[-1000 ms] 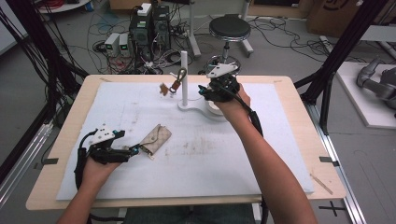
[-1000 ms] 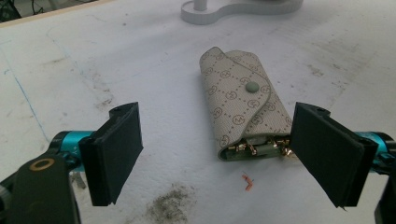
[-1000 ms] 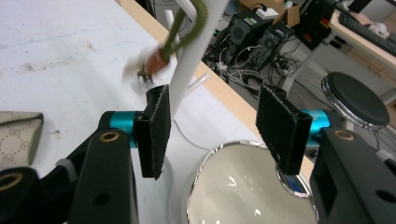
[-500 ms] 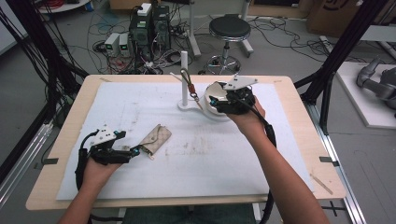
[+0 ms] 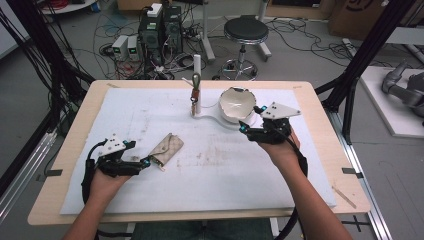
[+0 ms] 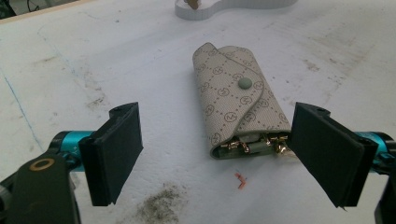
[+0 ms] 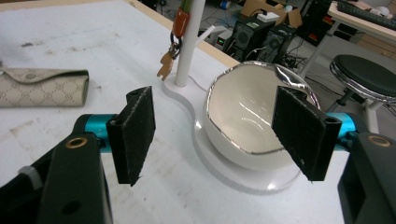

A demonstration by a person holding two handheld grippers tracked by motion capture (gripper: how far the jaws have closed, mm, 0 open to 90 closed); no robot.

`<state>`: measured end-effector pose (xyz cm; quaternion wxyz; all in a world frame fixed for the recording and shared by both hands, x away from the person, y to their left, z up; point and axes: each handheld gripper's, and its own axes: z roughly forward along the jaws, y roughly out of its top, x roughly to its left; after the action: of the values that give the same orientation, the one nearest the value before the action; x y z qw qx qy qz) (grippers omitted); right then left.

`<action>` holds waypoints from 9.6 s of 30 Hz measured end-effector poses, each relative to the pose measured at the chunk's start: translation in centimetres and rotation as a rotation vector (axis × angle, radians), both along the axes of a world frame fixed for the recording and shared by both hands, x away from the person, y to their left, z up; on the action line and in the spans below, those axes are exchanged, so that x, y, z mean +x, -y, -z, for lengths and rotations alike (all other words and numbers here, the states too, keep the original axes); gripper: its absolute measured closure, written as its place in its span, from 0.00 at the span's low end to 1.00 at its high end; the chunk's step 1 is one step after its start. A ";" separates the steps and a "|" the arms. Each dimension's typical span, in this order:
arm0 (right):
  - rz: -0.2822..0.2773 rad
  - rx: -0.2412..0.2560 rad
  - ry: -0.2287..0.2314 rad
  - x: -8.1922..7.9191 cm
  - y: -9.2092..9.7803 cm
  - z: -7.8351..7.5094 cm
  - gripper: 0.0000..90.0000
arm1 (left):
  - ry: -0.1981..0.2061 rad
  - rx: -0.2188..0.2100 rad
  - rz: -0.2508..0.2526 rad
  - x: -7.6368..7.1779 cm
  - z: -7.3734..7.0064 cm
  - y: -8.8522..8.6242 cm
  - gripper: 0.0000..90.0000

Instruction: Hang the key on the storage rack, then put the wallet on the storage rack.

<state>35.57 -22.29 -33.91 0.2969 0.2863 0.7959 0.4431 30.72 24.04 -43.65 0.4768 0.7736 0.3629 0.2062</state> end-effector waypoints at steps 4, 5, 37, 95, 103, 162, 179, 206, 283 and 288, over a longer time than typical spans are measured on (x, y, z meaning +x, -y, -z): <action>0.007 0.016 -0.005 -0.9 0.9 0.8 0.32 | 0.003 0.002 0.001 0.0 -0.1 0.0 0.19; 0.016 0.022 -0.008 -1.3 1.2 1.2 0.31 | 0.003 0.002 0.000 0.0 -0.1 -0.1 0.19; 0.046 0.082 -0.089 -3.1 5.0 7.2 0.22 | 0.007 -0.005 0.002 -0.1 -0.1 -0.4 0.19; 0.076 0.018 -0.113 -4.8 6.9 7.9 0.22 | -0.191 0.185 -0.004 3.1 1.8 6.3 0.24; 0.067 0.009 -0.113 -4.7 6.7 7.9 0.22 | -0.190 0.187 0.009 2.9 1.5 6.3 0.36; 0.036 0.030 -0.124 -4.6 6.3 8.2 0.22 | -0.087 0.267 0.247 11.7 -11.1 20.3 0.40; 0.046 0.011 -0.135 -5.6 7.3 8.6 0.22 | -0.138 0.352 0.255 15.6 -10.0 25.5 0.40; 0.045 0.007 -0.140 -5.6 7.3 8.7 0.22 | -0.175 0.404 0.213 18.1 -8.1 28.8 0.36; 0.082 0.047 -0.067 -3.4 7.1 8.4 0.22 | 0.063 -0.065 0.006 -0.1 -2.5 0.1 0.18; 0.070 0.040 -0.072 -3.3 7.0 8.6 0.22 | 0.061 -0.049 0.016 0.0 -2.2 0.3 0.18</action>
<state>32.27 -29.31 -42.46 0.2775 0.3357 0.7865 0.4379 30.76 23.72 -41.41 0.5080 0.7578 0.3472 0.2169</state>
